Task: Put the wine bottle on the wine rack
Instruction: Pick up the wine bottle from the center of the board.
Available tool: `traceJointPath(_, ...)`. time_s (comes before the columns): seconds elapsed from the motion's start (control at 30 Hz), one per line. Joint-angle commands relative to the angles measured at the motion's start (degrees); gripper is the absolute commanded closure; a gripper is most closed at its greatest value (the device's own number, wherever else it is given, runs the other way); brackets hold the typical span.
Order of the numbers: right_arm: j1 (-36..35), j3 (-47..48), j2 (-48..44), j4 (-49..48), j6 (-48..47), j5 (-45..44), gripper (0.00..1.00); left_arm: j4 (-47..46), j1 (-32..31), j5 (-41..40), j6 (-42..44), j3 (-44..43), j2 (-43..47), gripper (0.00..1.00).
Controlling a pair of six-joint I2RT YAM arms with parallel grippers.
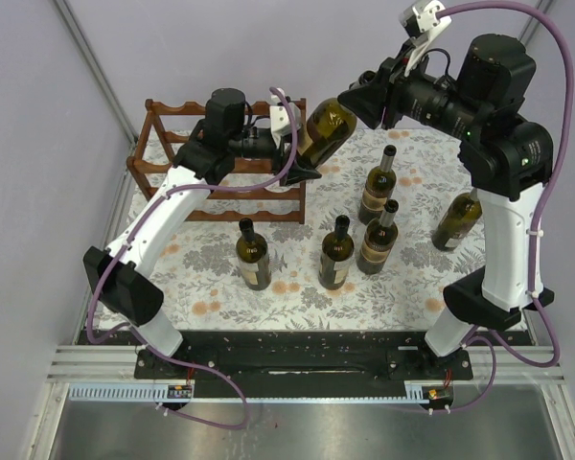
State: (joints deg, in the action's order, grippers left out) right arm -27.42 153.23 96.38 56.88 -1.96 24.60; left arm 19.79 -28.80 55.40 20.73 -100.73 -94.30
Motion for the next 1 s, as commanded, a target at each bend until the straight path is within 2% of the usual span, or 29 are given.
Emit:
traceJointPath(0.0, -0.35, -1.35, -3.30, -9.16, 0.02, -0.95, 0.98, -3.53, 0.32, 1.73, -4.91, -0.35, 0.61, 1.00)
traceJointPath(0.27, -0.35, -7.94, -5.06, -10.74, -0.24, -4.30, 0.43, -12.66, 4.71, 1.03, -15.80, 0.97, 2.01, 1.00)
traceJointPath(0.43, -0.35, -9.09, -4.18, -11.44, 0.46, -3.86, 0.24, -13.02, 5.59, -0.99, -16.60, 1.59, 2.98, 1.00)
traceJointPath(0.53, -0.35, -8.47, -2.87, -11.44, 1.16, -3.42, 0.20, -15.03, 5.77, -0.91, -18.79, 2.81, 3.86, 1.00)
traceJointPath(0.7, -0.35, -11.19, -2.68, -12.32, 1.60, -1.93, 0.02, -22.94, 7.52, 0.24, -27.21, 5.19, 4.57, 1.00)
traceJointPath(0.97, -0.35, -21.29, -4.53, -17.06, 5.64, -4.55, 0.01, -34.72, 10.42, 1.03, -39.97, 7.47, 5.09, 1.00)
